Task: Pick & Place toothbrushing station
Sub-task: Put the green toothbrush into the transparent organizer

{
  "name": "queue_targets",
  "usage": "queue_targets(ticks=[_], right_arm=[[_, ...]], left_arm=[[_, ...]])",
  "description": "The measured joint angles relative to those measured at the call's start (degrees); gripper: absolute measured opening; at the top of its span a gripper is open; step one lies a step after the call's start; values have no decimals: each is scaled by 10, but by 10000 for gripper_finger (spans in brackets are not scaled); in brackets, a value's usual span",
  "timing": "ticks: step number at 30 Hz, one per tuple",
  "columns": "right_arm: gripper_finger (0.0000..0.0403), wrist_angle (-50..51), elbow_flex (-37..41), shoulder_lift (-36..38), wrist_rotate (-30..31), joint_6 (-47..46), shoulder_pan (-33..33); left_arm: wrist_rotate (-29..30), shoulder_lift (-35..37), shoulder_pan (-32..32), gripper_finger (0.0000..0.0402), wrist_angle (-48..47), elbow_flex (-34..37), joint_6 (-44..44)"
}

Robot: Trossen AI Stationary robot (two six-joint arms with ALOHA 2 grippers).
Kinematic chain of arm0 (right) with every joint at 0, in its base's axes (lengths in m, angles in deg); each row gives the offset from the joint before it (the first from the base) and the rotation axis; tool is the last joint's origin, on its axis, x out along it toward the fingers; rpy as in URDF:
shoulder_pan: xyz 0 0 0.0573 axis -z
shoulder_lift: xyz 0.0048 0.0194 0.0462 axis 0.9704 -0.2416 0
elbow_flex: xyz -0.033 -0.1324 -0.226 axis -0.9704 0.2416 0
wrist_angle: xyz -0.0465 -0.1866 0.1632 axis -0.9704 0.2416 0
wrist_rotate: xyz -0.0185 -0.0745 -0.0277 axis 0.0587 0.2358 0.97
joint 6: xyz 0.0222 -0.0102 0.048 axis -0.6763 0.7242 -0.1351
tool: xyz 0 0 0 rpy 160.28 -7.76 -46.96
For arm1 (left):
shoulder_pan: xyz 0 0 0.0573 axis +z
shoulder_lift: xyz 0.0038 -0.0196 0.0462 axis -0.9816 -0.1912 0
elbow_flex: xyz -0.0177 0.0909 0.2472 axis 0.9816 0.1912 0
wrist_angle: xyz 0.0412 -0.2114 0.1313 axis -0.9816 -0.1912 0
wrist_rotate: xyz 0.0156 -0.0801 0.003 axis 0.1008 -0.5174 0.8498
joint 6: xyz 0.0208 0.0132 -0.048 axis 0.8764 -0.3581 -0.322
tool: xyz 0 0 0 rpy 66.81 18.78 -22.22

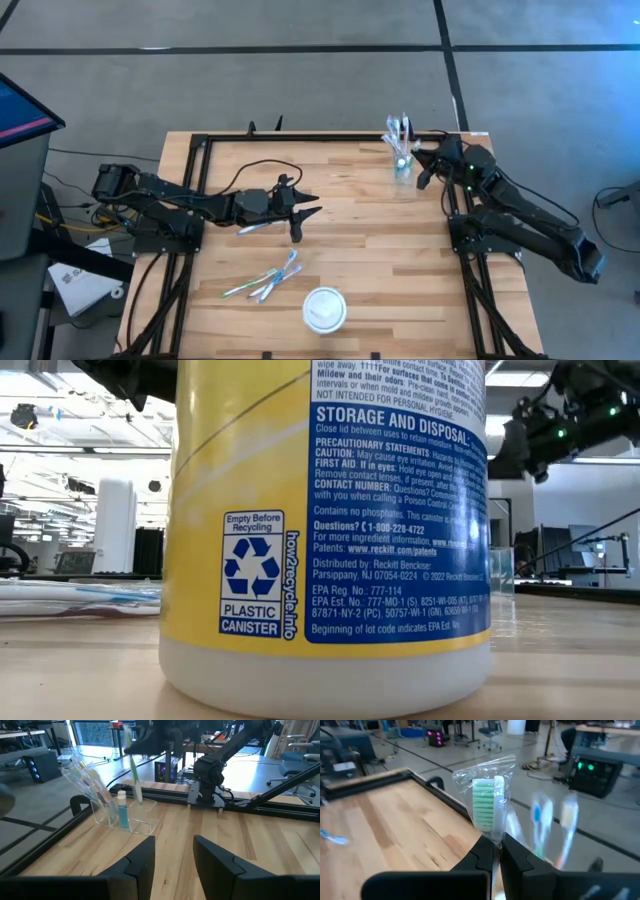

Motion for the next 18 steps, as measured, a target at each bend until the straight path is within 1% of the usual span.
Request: queue_targets(ticks=[7, 11, 15, 18], right_arm=[[4, -25, 29, 1, -24, -3, 27], [3, -65, 64, 0, -38, -15, 36], [3, -100, 97, 0, -41, -28, 41], [4, -103, 103, 0, -41, -32, 41]], left_arm=[[0, 0, 0, 126, 0, 0, -2], [0, 0, 0, 126, 0, 0, -3], [0, 0, 0, 126, 0, 0, -10], [0, 0, 0, 126, 0, 0, -10]])
